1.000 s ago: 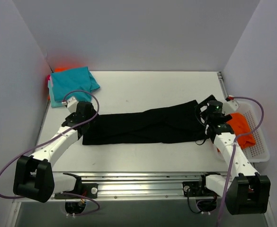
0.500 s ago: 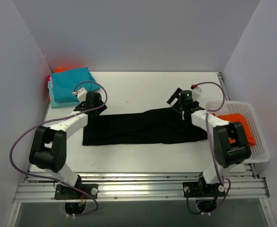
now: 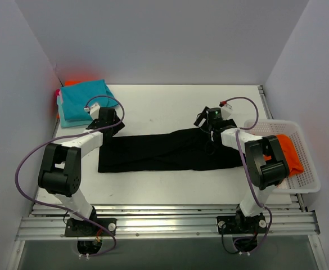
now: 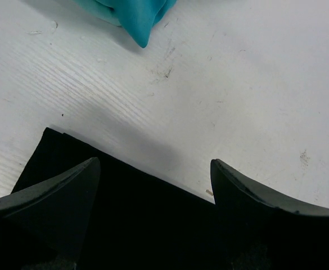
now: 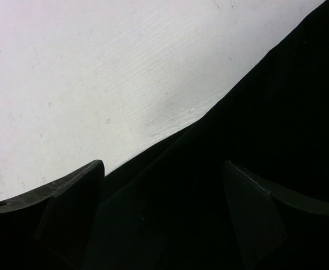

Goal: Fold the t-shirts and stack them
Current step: Fold the tshirt

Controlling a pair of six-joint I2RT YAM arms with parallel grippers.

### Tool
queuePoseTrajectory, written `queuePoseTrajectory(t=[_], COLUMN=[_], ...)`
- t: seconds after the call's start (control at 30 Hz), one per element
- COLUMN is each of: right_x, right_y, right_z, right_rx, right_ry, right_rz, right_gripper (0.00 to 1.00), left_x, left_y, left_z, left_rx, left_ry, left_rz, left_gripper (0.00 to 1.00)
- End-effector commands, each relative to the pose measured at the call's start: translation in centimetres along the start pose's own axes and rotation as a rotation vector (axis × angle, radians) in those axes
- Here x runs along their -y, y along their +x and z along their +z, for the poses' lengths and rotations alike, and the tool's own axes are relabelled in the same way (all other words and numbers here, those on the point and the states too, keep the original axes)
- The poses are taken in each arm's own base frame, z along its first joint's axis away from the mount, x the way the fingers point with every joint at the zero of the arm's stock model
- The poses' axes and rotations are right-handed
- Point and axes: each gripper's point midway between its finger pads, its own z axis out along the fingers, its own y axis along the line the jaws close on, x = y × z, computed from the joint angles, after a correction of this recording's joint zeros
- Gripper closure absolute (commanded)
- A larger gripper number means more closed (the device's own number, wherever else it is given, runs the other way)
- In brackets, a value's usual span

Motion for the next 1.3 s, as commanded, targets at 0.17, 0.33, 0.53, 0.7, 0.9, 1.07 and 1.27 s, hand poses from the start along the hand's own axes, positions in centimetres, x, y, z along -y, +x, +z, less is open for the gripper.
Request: queuePoseTrajectory(t=[0.17,0.33,0.53,0.7,0.9,1.07,1.27], right_x=[0.8,2.6,2.7,3.3,2.8,3.0,3.4], right_y=[-4.0,-5.1,-4.4,-2.9,-1.4,-0.4,0.5], right_z=[-2.5,-3.9,-4.8,-4.0,-2.6,-2.2,-1.9], right_rx=[0.120,0.158,0.144,0.100,0.064,0.047,0.034], right_ry=[0.079,0.167,0.153,0.172,0.181,0.192,0.213], right_rz=[-0.014,-0.038,-0.035,-0.062,-0.094,-0.109,-0.124], right_gripper=[0.18,0.18,0.18,0.18,0.20,0.26,0.48], left_x=[2.0,2.1,2.8,3.1,3.0,2.7,2.3], left_y=[-1.3,-1.1,-1.7,-1.4,-0.8,-0.8,-0.4], left_z=[0.5,0.5,0.6,0.9,1.6,1.9,2.7], left_rx=[0.025,0.018,0.034,0.025,0.012,0.008,-0.005], left_ry=[0.066,0.073,0.098,0.112,0.107,0.111,0.113], left_rz=[-0.016,-0.014,-0.017,-0.020,-0.016,-0.023,-0.032], left_gripper=[0.13,0.13,0.14,0.14,0.14,0.14,0.14])
